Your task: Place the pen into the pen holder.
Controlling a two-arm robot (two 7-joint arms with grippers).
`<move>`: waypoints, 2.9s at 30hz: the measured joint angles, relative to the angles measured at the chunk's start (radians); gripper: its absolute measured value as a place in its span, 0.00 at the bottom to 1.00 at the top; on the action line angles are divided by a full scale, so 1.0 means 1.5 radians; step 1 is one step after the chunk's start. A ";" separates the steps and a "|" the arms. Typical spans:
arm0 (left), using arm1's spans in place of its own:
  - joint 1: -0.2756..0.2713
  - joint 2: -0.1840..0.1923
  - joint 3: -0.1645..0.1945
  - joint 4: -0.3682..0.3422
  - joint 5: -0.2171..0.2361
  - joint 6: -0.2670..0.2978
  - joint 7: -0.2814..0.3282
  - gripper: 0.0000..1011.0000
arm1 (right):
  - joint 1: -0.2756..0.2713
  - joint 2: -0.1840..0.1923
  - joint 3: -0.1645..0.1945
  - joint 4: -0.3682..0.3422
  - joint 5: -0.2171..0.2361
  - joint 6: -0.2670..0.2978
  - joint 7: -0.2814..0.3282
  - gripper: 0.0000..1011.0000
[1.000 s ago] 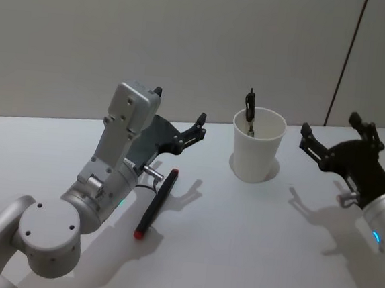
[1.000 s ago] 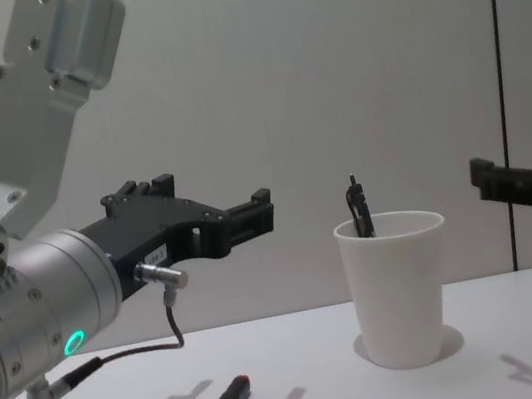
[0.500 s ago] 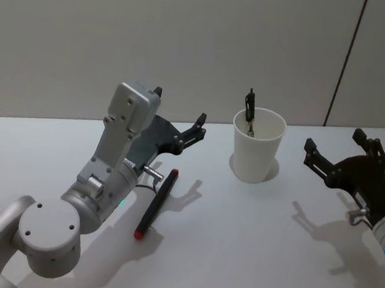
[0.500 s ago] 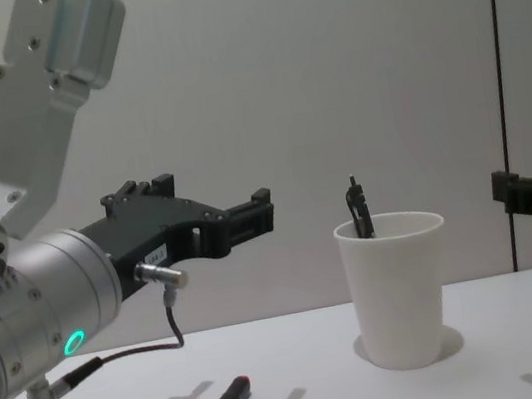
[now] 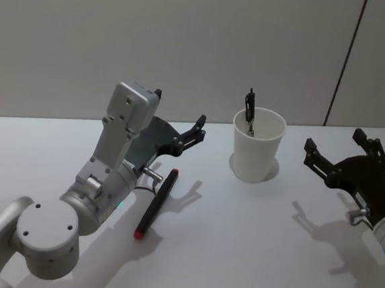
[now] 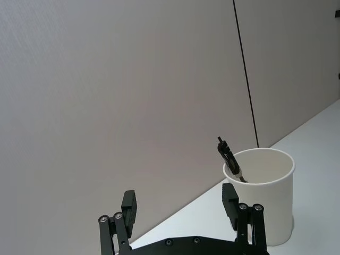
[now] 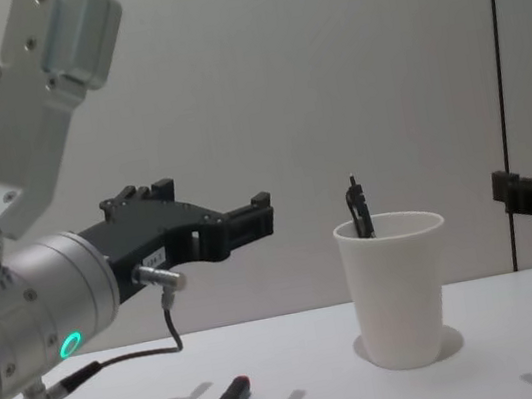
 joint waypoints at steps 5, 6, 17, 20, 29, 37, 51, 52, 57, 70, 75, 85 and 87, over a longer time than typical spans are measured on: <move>0.009 0.008 -0.003 -0.018 -0.015 0.021 -0.002 0.99 | 0.000 0.000 0.000 0.000 0.000 0.000 0.000 0.99; 0.013 0.011 -0.004 -0.025 -0.020 0.029 -0.002 0.99 | 0.000 0.000 0.000 0.000 0.000 0.000 0.000 0.99; 0.055 0.045 -0.011 -0.099 -0.065 0.106 0.014 0.99 | 0.000 0.000 0.000 0.000 0.000 0.000 0.000 0.99; 0.068 0.055 -0.013 -0.122 -0.077 0.129 0.025 0.99 | 0.000 0.000 0.000 0.000 0.000 0.000 0.001 0.99; 0.108 0.083 -0.018 -0.187 -0.111 0.203 0.058 0.99 | 0.000 0.000 0.000 0.000 0.000 0.000 0.001 0.99; 0.130 0.095 -0.020 -0.218 -0.130 0.255 0.080 0.99 | 0.000 0.000 0.000 0.000 0.000 0.000 0.000 0.99; 0.152 0.099 -0.023 -0.243 -0.156 0.339 0.101 0.99 | 0.000 0.000 0.000 0.000 0.000 0.000 0.000 0.99; 0.154 0.098 -0.024 -0.244 -0.160 0.346 0.102 0.99 | 0.000 0.000 0.000 0.000 0.000 0.000 0.000 0.99; 0.156 0.091 -0.026 -0.244 -0.171 0.372 0.107 0.99 | 0.000 0.000 0.000 0.000 0.000 0.000 0.000 0.99; 0.149 0.065 -0.027 -0.225 -0.186 0.409 0.111 0.99 | 0.000 0.000 0.000 0.000 0.000 0.000 0.000 0.99; 0.142 0.051 -0.027 -0.212 -0.186 0.419 0.112 0.99 | 0.000 0.000 0.000 0.000 0.000 0.000 0.000 0.99; 0.128 0.027 -0.025 -0.192 -0.175 0.435 0.114 0.99 | 0.000 0.000 0.000 0.000 0.000 0.000 0.000 0.99; 0.126 0.023 -0.025 -0.188 -0.173 0.438 0.114 0.99 | 0.000 0.000 0.000 0.000 0.000 0.000 0.000 0.99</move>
